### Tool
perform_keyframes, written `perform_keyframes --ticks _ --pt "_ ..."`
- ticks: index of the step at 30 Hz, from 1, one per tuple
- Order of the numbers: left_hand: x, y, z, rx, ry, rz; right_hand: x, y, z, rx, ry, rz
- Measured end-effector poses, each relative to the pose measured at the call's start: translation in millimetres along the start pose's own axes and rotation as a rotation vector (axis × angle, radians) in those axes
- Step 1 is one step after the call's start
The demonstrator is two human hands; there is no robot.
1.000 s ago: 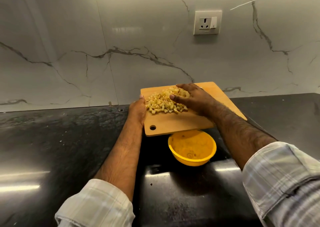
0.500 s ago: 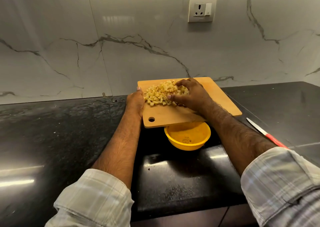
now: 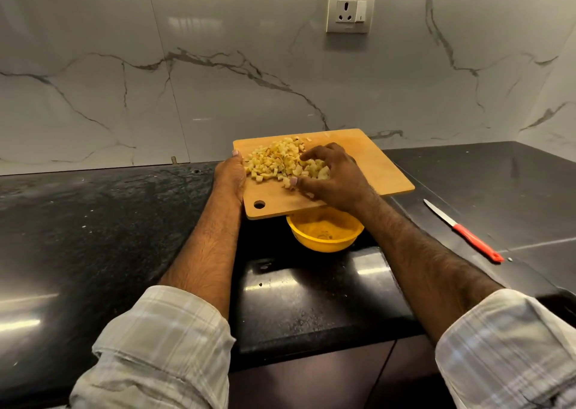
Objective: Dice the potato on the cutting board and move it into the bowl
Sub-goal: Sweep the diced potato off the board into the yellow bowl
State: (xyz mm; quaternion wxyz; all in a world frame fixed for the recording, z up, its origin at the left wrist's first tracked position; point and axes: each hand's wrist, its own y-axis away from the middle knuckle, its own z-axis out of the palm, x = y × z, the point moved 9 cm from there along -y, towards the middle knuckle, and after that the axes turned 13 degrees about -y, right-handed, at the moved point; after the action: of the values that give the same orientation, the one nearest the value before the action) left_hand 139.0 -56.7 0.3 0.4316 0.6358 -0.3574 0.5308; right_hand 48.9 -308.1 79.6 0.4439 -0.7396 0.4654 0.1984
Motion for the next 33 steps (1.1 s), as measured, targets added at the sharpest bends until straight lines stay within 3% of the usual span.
perform_keyframes --ticks 3,7,11,15,33 --pt "-0.4 4.0 0.3 -0.004 0.017 -0.009 1.0 -5.7 -0.8 0.015 0.015 0.065" --pt "-2.1 1.8 -0.5 0.012 0.025 -0.008 -0.1 -6.7 11.1 -0.091 0.114 0.144" --pt "-3.1 2.4 2.6 0.006 0.034 -0.006 -3.0 10.4 16.5 -0.067 0.211 0.092" --pt "-5.0 1.3 4.1 -0.001 0.017 0.004 -7.6 19.8 10.2 0.017 0.207 0.049" --pt "0.2 8.0 1.7 0.011 -0.053 0.012 -20.6 49.3 5.4 0.091 0.169 0.000"
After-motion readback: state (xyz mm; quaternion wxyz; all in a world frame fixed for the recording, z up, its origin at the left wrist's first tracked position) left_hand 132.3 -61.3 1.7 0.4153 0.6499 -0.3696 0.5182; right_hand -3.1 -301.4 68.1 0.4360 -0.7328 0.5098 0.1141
